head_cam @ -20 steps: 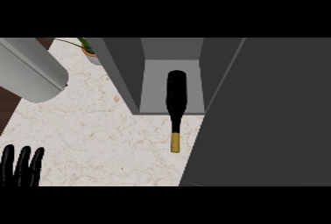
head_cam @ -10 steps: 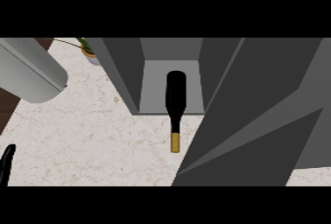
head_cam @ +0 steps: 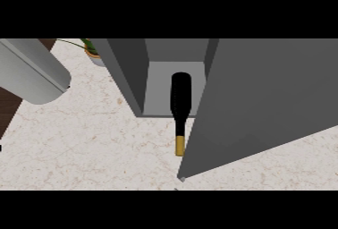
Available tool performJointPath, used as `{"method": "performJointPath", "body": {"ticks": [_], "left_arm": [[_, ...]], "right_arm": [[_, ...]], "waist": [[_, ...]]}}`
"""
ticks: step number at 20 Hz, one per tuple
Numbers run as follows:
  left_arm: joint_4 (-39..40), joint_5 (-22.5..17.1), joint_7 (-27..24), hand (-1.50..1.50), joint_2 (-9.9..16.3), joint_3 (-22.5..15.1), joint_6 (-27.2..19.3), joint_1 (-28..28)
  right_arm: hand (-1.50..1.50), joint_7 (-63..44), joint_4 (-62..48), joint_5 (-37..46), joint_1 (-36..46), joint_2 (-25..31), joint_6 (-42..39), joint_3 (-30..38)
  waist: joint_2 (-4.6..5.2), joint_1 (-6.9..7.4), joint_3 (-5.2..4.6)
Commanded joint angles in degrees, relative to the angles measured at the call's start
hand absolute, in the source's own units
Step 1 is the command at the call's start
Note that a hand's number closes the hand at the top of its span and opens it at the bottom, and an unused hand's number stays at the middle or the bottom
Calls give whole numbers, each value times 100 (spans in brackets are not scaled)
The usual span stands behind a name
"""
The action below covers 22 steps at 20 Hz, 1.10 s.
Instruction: Pick up the wine, place it into the cabinet and close the cabinet
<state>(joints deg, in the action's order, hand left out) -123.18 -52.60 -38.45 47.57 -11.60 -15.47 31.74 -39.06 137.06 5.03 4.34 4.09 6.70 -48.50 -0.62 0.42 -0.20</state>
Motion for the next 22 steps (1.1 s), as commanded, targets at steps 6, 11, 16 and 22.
{"method": "performJointPath", "body": {"ticks": [6,11,16,22], "left_arm": [[-22,-240,295,-150,-51,239,308,-204],[-178,-188,524,-150,-168,88,26,-437],[187,-160,678,-150,-295,114,-77,-854],[-9,-84,976,-150,-425,79,-381,-1071]], "right_arm": [[150,-450,-488,233,1814,-371,1222,-683],[150,-507,-886,-487,2677,-361,1670,-212],[150,-492,-1610,-1353,3978,-374,1765,685],[150,319,-3511,-2029,5366,-400,2068,1310]], "waist": [[39,84,-6],[70,155,-2],[97,118,1],[100,144,14]]}}
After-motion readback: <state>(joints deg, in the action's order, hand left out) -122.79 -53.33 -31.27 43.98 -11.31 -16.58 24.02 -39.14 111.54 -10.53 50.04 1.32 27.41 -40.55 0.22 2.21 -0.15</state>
